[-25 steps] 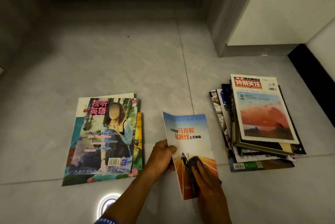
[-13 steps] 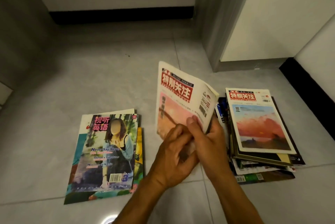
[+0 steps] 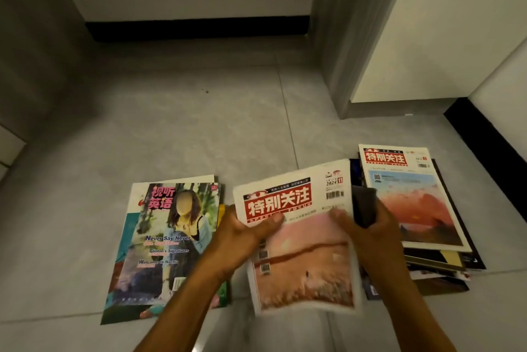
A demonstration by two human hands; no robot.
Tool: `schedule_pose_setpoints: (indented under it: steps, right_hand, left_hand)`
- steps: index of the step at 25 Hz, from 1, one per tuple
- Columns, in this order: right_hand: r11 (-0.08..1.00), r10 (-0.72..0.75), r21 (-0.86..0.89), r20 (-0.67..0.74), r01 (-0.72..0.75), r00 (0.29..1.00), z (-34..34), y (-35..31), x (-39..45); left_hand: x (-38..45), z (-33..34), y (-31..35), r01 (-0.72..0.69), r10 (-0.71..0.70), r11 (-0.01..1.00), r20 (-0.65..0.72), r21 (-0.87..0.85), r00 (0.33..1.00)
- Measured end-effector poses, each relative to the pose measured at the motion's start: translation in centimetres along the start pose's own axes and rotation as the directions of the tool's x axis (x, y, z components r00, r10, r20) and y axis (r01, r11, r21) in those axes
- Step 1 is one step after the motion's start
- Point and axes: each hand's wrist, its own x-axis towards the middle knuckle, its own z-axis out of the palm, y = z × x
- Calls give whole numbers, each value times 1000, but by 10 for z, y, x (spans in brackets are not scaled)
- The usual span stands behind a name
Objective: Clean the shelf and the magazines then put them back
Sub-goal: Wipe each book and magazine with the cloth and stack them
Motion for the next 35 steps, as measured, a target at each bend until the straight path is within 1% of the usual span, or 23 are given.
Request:
schedule_pose_setpoints:
  steps: [1, 2, 3, 4, 5, 6, 7, 9, 11, 12, 16, 17, 18, 19, 20, 21, 23, 25, 27, 30, 32, 33, 35]
  right_hand:
    - [988, -141, -84, -193, 127, 971, 5, -3, 1]
    - [931, -355, -191, -276, 311, 893, 12, -8, 0]
    - [807, -579, -290, -219, 514, 786, 24, -15, -5]
    - [630, -751, -375, -72, 680, 657, 39, -23, -12]
    - [446, -836, -438, 109, 781, 538, 55, -29, -21]
    - [313, -851, -493, 235, 812, 470, 64, -31, -25]
    - [245, -852, -531, 282, 811, 442, 62, -29, -18]
    - [296, -844, -623, 184, 724, 504, 37, -11, 11]
    - [512, -753, -662, -39, 547, 657, 8, 2, 33]
    - [576, -719, -644, -106, 504, 687, 7, 5, 34]
    - [450, -810, -651, -9, 611, 586, 42, 6, 1]
    - [533, -779, -595, -68, 602, 623, 38, 7, 4]
    - [707, -673, -470, -218, 529, 707, 30, 8, 12]
    - [874, -479, -275, -355, 400, 803, 21, 10, 20]
    - [956, -283, -45, -399, 289, 872, 15, 10, 24]
    - [963, -178, 130, -355, 237, 918, 13, 10, 23]
    - [932, -145, 314, -140, 182, 979, 19, 1, 19]
    - [950, -211, 238, 4, 204, 978, 23, -9, 18]
    - [968, -241, 85, 54, 236, 969, 17, -12, 27]
    - [964, -248, -68, 125, 257, 961, 3, -14, 30]
    - [941, -279, -128, 234, 314, 931, -2, -16, 26]
    - [922, -300, -158, 289, 355, 909, -2, -19, 22]
    - [900, -350, -148, 315, 410, 882, 16, -26, 13]
  left_hand:
    - [0, 8, -1, -28, 33, 998, -84, 62, 996]
    - [0, 13, 0, -90, 106, 987, -117, 135, 987]
    - [0, 16, 2, -194, 216, 958, -86, 212, 973]
    - [0, 16, 4, -303, 327, 911, -41, 280, 944]
    - [0, 16, 6, -382, 404, 875, -12, 298, 915]
    - [-2, 16, 10, -438, 453, 859, 6, 264, 892]
    - [-4, 15, 13, -462, 472, 859, 7, 221, 881]
    - [-6, 11, 17, -415, 424, 898, -34, 147, 905]
    - [-8, 7, 17, -328, 339, 936, -81, 124, 937]
    - [-9, 5, 16, -281, 295, 951, -112, 127, 949]
    - [-10, 3, 21, -163, 158, 987, -230, 0, 960]
    - [-11, 4, 25, -154, 140, 987, -237, -38, 961]
    - [-12, 4, 31, -148, 128, 987, -256, -61, 958]
    - [-12, 3, 32, -143, 116, 987, -294, -71, 949]
    - [-13, 2, 33, -133, 98, 987, -334, -85, 938]
    - [-12, 1, 31, -130, 89, 987, -346, -96, 934]
    - [-12, 3, 25, -129, 103, 989, -290, -73, 952]
    - [-15, 12, 18, -84, 70, 994, -181, -71, 981]
    - [-18, 12, 17, -31, 31, 998, -2, -47, 1000]
    - [-13, -15, 29, 5, 4, 999, 248, -37, 969]
    - [-9, -25, 42, -34, -12, 992, 350, 125, 937]
    - [-6, -22, 45, -100, 0, 956, 339, 276, 941]
    - [-2, -3, 51, -240, 135, 793, 222, 560, 966]
